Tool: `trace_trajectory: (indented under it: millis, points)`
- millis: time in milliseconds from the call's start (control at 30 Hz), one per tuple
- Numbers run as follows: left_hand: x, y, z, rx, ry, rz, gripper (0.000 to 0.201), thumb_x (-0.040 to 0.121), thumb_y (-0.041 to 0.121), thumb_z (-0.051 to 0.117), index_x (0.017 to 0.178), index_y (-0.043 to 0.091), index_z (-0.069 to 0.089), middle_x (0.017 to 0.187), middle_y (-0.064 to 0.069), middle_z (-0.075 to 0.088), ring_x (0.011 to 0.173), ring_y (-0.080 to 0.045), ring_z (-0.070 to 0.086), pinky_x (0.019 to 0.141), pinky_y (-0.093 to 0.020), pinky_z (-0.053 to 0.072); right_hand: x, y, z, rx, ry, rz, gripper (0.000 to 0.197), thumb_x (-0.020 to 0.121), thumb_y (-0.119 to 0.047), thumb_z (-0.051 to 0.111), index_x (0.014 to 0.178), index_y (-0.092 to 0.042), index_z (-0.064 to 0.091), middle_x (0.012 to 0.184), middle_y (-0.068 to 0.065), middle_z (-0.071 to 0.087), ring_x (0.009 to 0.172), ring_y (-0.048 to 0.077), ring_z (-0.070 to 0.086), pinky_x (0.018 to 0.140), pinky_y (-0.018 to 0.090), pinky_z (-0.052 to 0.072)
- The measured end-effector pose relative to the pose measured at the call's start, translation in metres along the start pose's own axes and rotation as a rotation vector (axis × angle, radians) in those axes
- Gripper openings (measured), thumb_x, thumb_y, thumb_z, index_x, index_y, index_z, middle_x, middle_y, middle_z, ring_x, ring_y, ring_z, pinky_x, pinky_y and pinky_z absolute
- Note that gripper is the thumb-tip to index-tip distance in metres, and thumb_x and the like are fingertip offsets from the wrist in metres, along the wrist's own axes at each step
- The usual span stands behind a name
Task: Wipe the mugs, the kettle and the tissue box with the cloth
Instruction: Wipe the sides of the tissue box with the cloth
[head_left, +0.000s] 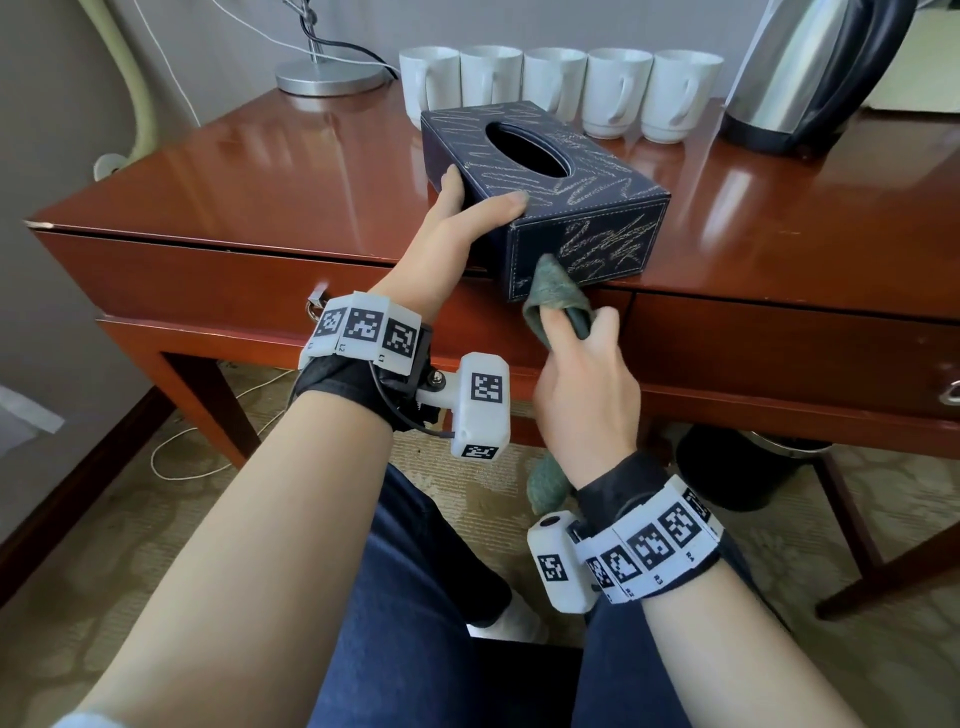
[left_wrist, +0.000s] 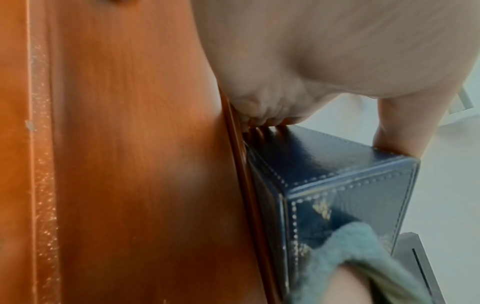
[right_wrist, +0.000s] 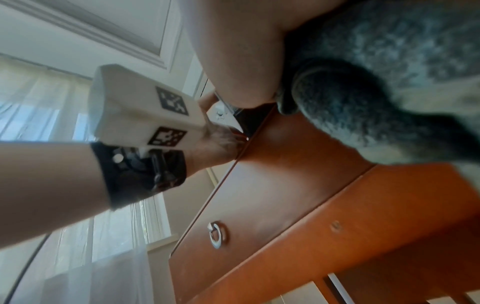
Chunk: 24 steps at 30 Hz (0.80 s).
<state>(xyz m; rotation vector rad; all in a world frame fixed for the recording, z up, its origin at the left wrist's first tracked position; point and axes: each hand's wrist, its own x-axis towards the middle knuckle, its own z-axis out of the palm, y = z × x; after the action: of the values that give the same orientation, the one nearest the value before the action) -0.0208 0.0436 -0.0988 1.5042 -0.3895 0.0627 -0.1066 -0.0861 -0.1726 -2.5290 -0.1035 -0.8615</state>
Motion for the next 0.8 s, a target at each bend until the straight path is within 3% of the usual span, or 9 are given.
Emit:
trace_trajectory:
  millis: [167,267,333,467,633,800]
  points:
    - [-0.001,-0.001,0.001,-0.021,-0.007,-0.007,0.078,0.073,0.037,0.070,0.141,0.010,0.043,0.137,-0.004,0.059,0.126,-0.015,0.055,0.108,-0.031,0.042,0.005,-0.008,0.002,0.079,0.034,-0.051,0.043,0.079,-0.003,0.050,0.119,-0.014,0.059,0.095,0.019,0.045,0.059,0.021,0.029,0.050,0.027,0.028]
    - [-0.001,0.000,0.001,-0.019,0.001,-0.002,0.080,0.071,0.040,0.070,0.141,0.011,0.044,0.141,-0.007,0.055,0.128,-0.015,0.054,0.110,-0.032,0.041,-0.005,-0.010,0.009,0.098,-0.042,-0.073,0.042,0.079,0.001,0.051,0.118,-0.014,0.059,0.096,0.017,0.044,0.057,0.024,0.036,0.048,0.026,0.029]
    - [-0.002,0.001,0.001,-0.014,0.000,-0.003,0.082,0.070,0.042,0.070,0.142,0.012,0.043,0.142,-0.006,0.055,0.129,-0.016,0.053,0.113,-0.037,0.038,-0.013,-0.007,0.013,0.104,-0.079,-0.008,0.045,0.080,0.004,0.052,0.120,-0.014,0.059,0.097,0.016,0.043,0.057,0.028,0.043,0.049,0.027,0.030]
    - [-0.002,0.002,0.002,-0.011,-0.002,-0.010,0.084,0.070,0.042,0.070,0.142,0.011,0.042,0.139,-0.005,0.058,0.129,-0.017,0.054,0.113,-0.038,0.038,-0.016,-0.006,0.017,0.131,-0.065,0.108,0.049,0.085,0.003,0.050,0.130,-0.014,0.054,0.098,0.013,0.039,0.058,0.023,0.032,0.053,0.028,0.026]
    - [-0.003,0.002,0.002,-0.001,0.012,-0.031,0.076,0.074,0.035,0.070,0.140,0.009,0.043,0.137,-0.008,0.059,0.127,-0.019,0.055,0.112,-0.038,0.039,-0.010,-0.012,0.016,0.193,-0.101,0.061,0.048,0.086,0.002,0.048,0.132,-0.014,0.053,0.102,0.016,0.040,0.057,0.024,0.032,0.052,0.029,0.026]
    - [-0.002,0.001,0.001,-0.011,0.018,-0.040,0.067,0.080,0.026,0.063,0.141,0.006,0.042,0.135,-0.008,0.061,0.126,-0.020,0.056,0.106,-0.030,0.044,-0.017,-0.005,0.016,0.135,-0.110,0.042,0.045,0.084,0.005,0.051,0.124,-0.014,0.057,0.102,0.016,0.043,0.061,0.024,0.033,0.052,0.029,0.031]
